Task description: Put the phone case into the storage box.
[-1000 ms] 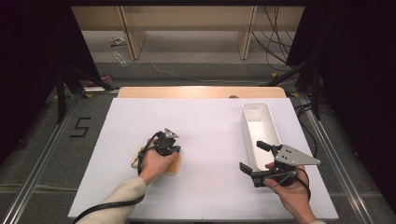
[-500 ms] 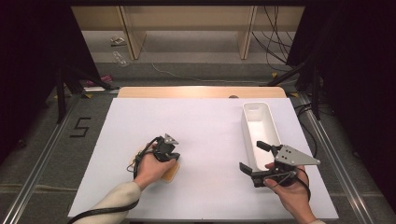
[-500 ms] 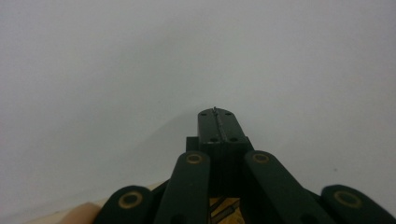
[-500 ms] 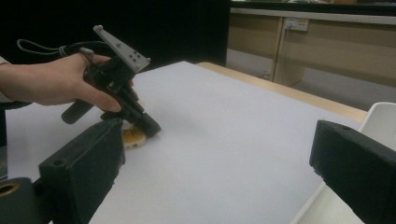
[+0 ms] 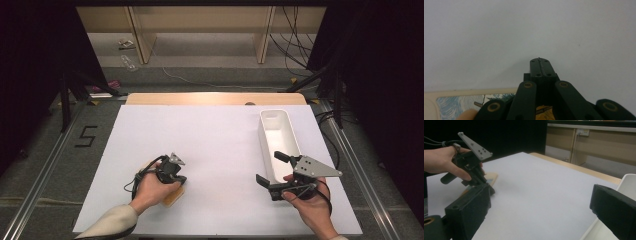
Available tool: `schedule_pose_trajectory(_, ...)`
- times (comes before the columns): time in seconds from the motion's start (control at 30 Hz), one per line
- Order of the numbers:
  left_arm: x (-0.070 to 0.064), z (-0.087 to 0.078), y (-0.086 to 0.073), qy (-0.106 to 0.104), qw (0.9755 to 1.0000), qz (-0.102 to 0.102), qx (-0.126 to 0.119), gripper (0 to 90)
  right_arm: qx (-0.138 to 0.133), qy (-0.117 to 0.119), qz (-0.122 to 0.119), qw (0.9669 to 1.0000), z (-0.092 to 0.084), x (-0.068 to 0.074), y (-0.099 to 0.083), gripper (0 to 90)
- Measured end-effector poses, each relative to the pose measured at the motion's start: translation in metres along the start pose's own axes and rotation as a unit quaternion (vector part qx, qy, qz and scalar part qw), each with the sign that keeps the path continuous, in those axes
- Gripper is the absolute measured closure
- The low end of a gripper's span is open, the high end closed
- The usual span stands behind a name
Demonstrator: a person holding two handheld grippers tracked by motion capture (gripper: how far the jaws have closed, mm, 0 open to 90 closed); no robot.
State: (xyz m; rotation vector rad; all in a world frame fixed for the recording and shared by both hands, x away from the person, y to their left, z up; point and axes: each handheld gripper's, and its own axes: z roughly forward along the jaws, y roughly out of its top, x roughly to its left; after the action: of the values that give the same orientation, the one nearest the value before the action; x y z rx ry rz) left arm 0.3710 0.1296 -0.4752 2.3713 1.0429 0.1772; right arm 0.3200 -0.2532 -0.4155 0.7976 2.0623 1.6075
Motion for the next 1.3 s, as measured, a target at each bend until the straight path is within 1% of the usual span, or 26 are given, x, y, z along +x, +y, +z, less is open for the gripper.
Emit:
schedule_pose_trajectory(0.17,0.002,-0.009,-0.011,-0.006,0.9999,-0.001,0.016,89.9,0.001,-0.001,-0.001,1.0,0.001,0.0,0.0,4.2)
schedule_pose_trajectory(0.23,0.002,-0.01,-0.012,-0.007,0.9998,-0.003,0.017,89.9,0.001,0.0,-0.001,1.0,0.001,0.001,0.0,4.2)
schedule_pose_trajectory(0.3,0.004,-0.015,-0.019,-0.009,0.9996,-0.003,0.026,89.9,0.001,0.001,-0.001,1.0,0.001,0.001,-0.001,4.2)
schedule_pose_trajectory(0.33,0.004,-0.015,-0.019,-0.009,0.9996,-0.003,0.026,89.9,0.001,0.001,-0.001,1.0,0.001,0.001,-0.001,4.2)
schedule_pose_trajectory(0.4,0.007,-0.019,-0.024,-0.011,0.9994,-0.006,0.032,89.9,0.002,0.0,-0.001,1.0,0.001,0.001,-0.001,4.2)
schedule_pose_trajectory(0.6,0.011,-0.027,-0.035,-0.013,0.9989,-0.012,0.043,89.9,0.002,0.0,-0.001,1.0,0.002,0.001,-0.001,4.2)
schedule_pose_trajectory(0.73,0.013,-0.033,-0.042,-0.009,0.9985,-0.016,0.052,89.9,0.003,0.001,-0.002,1.0,0.002,0.001,-0.001,4.2)
schedule_pose_trajectory(0.9,0.018,-0.038,-0.049,-0.011,0.9981,-0.025,0.056,89.9,0.005,0.001,-0.002,1.0,0.003,0.002,-0.001,4.2)
schedule_pose_trajectory(1.03,0.02,-0.041,-0.052,-0.01,0.9979,-0.028,0.058,89.9,0.005,0.001,-0.002,1.0,0.003,0.002,-0.001,4.2)
schedule_pose_trajectory(1.13,0.024,-0.044,-0.057,-0.008,0.9976,-0.035,0.06,89.9,0.005,0.001,-0.002,1.0,0.003,0.002,-0.001,4.2)
schedule_pose_trajectory(1.17,0.025,-0.045,-0.058,-0.006,0.9976,-0.033,0.061,89.9,0.005,0.002,-0.002,1.0,0.003,0.002,-0.001,4.2)
schedule_pose_trajectory(1.3,0.027,-0.048,-0.062,-0.005,0.9973,-0.037,0.062,89.8,0.006,0.002,-0.002,1.0,0.003,0.002,-0.001,4.2)
